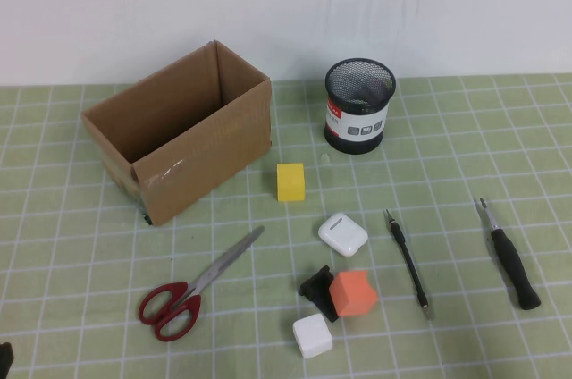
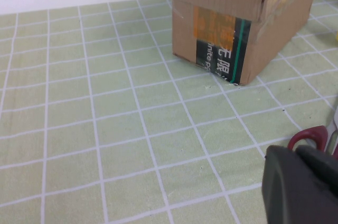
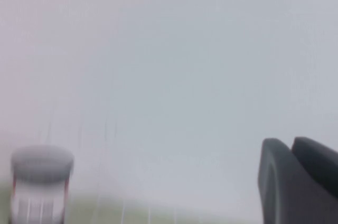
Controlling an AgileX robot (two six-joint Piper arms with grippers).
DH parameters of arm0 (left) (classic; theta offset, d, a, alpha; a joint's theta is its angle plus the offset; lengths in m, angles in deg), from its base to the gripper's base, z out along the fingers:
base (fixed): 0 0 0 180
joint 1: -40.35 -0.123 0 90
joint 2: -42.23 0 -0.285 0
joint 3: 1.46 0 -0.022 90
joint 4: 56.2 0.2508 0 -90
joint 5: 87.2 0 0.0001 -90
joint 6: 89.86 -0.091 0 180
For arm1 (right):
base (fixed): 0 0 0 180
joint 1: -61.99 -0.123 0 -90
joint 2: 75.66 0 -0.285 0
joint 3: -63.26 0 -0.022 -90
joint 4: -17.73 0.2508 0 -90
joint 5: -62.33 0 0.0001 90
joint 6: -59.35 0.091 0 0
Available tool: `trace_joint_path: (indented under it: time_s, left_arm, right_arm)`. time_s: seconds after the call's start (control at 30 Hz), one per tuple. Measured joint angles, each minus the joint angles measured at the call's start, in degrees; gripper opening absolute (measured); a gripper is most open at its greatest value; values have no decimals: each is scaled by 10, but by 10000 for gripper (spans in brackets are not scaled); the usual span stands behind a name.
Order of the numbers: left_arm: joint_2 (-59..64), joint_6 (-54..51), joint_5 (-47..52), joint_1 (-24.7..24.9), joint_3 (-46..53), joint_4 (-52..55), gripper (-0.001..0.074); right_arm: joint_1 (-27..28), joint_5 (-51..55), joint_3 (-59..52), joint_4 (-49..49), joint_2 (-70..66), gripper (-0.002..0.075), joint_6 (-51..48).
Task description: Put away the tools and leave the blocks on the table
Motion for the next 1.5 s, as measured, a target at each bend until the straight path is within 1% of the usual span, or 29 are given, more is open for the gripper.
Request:
trace_joint_path:
  time_s: [0.07, 0.13, 0.2, 0.3, 0.43, 0.5, 0.57, 0.7, 0.8, 0.87, 1.0, 1.17, 1.37, 1.5]
  left_arm:
    - [0, 0, 0, 0, 0, 0, -4]
    - [0, 0, 0, 0, 0, 0, -4]
    - [0, 0, 0, 0, 0, 0, -4]
    - [0, 0, 0, 0, 0, 0, -4]
    - [0, 0, 0, 0, 0, 0, -4]
    - [0, 0, 0, 0, 0, 0, -4]
    - [0, 0, 0, 0, 0, 0, -4]
    - [0, 0, 0, 0, 0, 0, -4]
    - [0, 0, 0, 0, 0, 0, -4]
    - [0, 0, 0, 0, 0, 0, -4]
    - [0, 0, 0, 0, 0, 0, -4]
    - [0, 0, 0, 0, 0, 0, -4]
    - [0, 0, 0, 0, 0, 0, -4]
    - [0, 0, 0, 0, 0, 0, -4]
  right_arm:
    - [0, -57, 0, 0, 0, -8, 0]
    - [0, -136, 0, 10, 0, -8, 0]
    - [0, -190, 5, 34, 0, -8, 0]
    - [0, -207, 43, 115, 0, -8, -10]
    - [0, -205, 130, 210, -10, -8, -15]
    - [0, -159, 177, 228, -30, -8, -28]
    - [0, -87, 226, 235, -63, -8, -48]
    - [0, 89, 324, 236, -153, -8, -73]
    - [0, 203, 370, 235, -235, -7, -77]
    - [0, 248, 384, 234, -288, -7, -80]
    - [0, 283, 389, 229, -384, -8, -90]
    - [0, 306, 390, 267, -476, -8, -98]
    - [0, 398, 399, 272, -608, -8, -131]
    - [0, 480, 441, 249, -706, -6, -133]
